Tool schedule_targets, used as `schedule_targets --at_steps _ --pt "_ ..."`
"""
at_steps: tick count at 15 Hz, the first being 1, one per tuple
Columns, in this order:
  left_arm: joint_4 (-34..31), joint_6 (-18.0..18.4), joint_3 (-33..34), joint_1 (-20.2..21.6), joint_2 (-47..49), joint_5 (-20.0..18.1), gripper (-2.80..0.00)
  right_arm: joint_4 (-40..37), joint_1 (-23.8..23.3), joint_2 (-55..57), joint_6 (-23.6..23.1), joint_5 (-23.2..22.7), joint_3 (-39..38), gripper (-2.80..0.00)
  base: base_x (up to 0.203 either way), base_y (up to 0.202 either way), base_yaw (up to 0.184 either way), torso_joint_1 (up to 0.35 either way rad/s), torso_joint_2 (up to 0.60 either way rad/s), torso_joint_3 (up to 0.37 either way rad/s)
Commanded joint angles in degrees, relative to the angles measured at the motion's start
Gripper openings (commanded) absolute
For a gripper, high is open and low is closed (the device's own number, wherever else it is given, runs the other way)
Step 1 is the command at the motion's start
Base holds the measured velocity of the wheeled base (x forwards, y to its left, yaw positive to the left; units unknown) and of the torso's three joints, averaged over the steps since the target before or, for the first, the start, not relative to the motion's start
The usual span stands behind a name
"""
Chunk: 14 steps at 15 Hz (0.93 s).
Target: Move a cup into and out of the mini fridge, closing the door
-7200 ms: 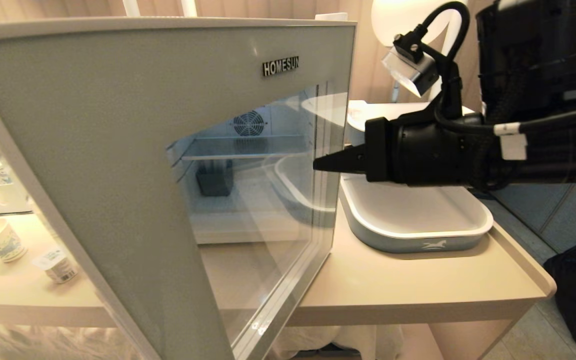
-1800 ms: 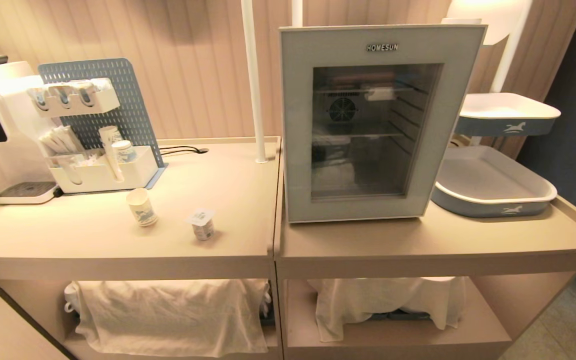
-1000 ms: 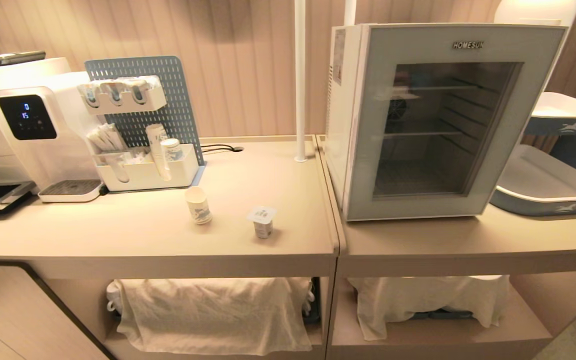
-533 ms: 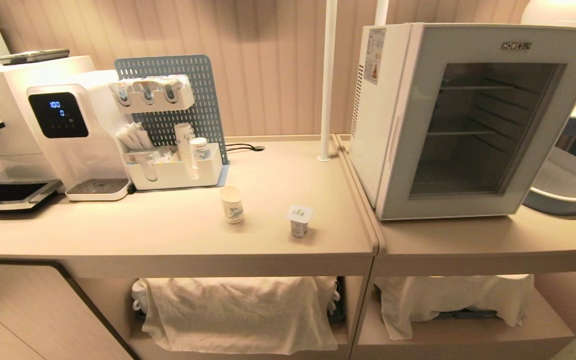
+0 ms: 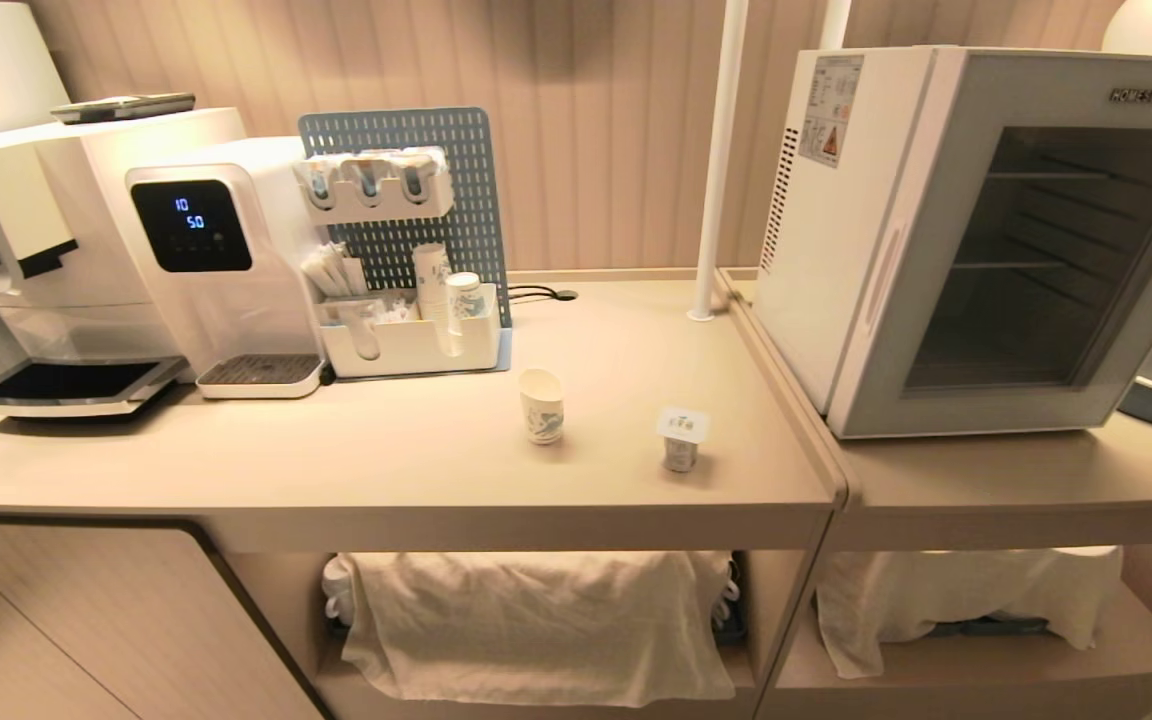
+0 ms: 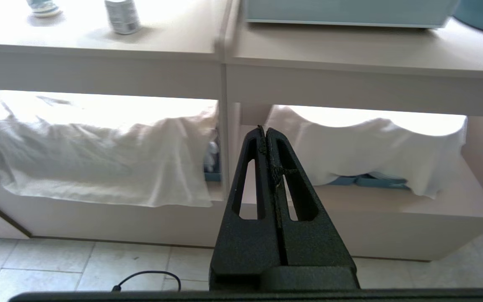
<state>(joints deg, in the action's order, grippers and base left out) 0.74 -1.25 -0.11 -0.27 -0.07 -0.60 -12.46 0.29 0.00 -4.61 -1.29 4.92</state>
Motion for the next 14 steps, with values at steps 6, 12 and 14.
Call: schedule_targets --at_steps 6,12,14 --pt "0.0 -0.1 0.0 0.0 0.0 0.0 -2.8 0.0 0.0 0.1 0.0 0.0 0.0 -2.8 0.0 0.192 0.001 0.003 0.0 0.003" --pt "0.1 -0.1 0.0 0.0 0.0 0.0 -2.8 0.1 0.0 0.0 0.9 0.1 -0.1 -2.8 0.0 0.193 0.0 0.003 0.0 0.003" --pt "0.1 -0.1 0.0 0.0 0.0 0.0 -2.8 0.1 0.0 0.0 1.2 0.1 -0.1 -2.8 0.0 0.191 0.002 0.001 0.0 0.001"
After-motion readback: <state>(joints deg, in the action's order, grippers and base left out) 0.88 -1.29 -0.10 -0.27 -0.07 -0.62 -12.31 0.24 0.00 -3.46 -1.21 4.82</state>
